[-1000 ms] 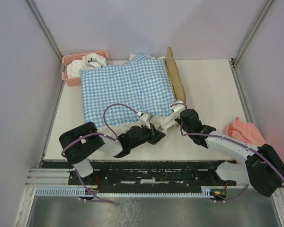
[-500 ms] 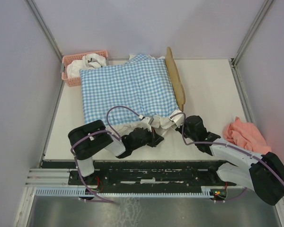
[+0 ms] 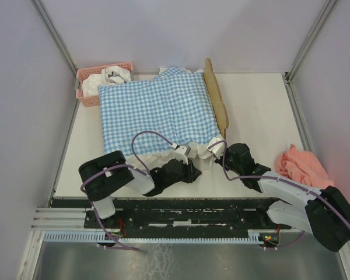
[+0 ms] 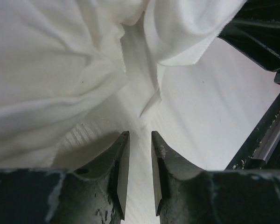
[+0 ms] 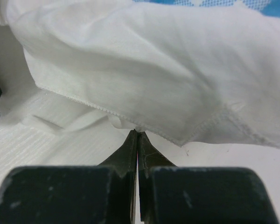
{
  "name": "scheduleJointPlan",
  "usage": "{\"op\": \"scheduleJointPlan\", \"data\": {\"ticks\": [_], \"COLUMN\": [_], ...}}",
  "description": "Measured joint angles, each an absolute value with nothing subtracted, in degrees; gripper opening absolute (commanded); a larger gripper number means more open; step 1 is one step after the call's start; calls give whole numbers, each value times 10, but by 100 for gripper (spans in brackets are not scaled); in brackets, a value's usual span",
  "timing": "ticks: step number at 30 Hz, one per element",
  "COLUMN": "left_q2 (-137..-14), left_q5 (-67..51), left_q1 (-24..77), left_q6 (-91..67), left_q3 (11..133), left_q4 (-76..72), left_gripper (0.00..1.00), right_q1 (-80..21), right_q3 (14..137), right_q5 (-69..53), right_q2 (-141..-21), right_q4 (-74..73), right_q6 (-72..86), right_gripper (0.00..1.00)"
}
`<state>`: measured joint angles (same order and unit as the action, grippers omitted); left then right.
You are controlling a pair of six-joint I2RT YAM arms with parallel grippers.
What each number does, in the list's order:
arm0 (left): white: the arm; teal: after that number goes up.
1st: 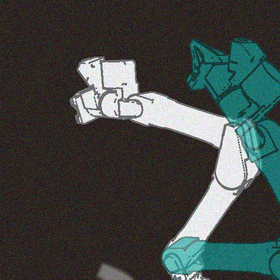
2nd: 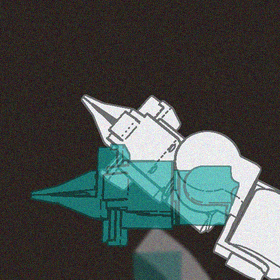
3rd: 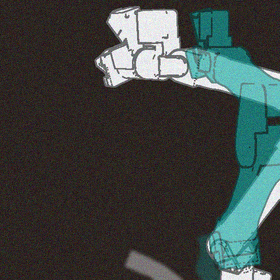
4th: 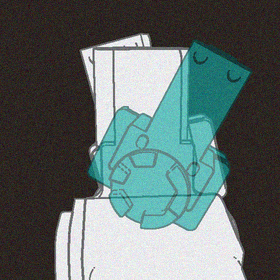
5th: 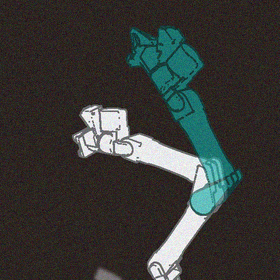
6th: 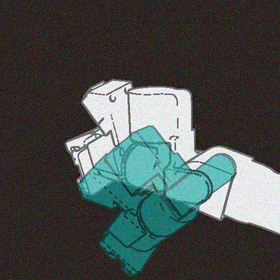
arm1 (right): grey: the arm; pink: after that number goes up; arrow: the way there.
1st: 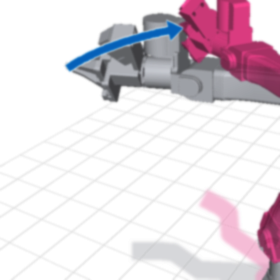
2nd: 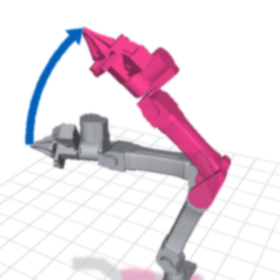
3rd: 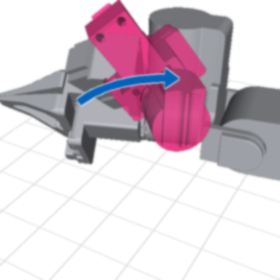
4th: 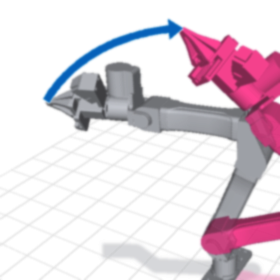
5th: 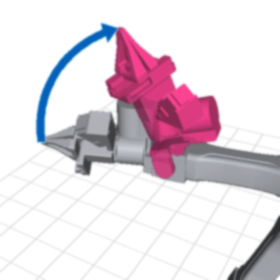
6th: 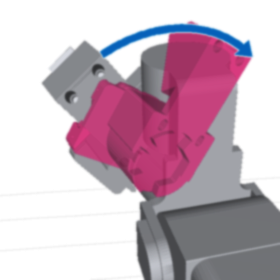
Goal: Set up the pet bed
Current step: Tie the ropes to the bed frame.
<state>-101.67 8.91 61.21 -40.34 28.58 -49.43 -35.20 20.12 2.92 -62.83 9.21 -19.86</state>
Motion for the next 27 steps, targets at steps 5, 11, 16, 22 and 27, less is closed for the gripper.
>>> {"op": "scheduleJointPlan", "data": {"ticks": [5,11,16,22,27], "left_q2": [-952,-889,-888,-908,-938], "left_q5": [135,197,244,269,268], "left_q1": [636,655,654,649,644], "left_q6": [-375,-321,-271,-232,-214], "left_q3": [292,342,387,427,455], "left_q4": [-416,-342,-317,-303,-298], "left_gripper": [36,42,50,52,46], "right_q1": [-352,-352,-352,-352,-349], "right_q3": [201,197,194,189,184], "right_q5": [23,25,26,26,29], "right_q2": [-628,-629,-640,-642,-642], "right_q4": [95,112,138,161,170], "right_q6": [-203,-209,-216,-224,-219], "right_gripper": [2,2,2,2,2]}}
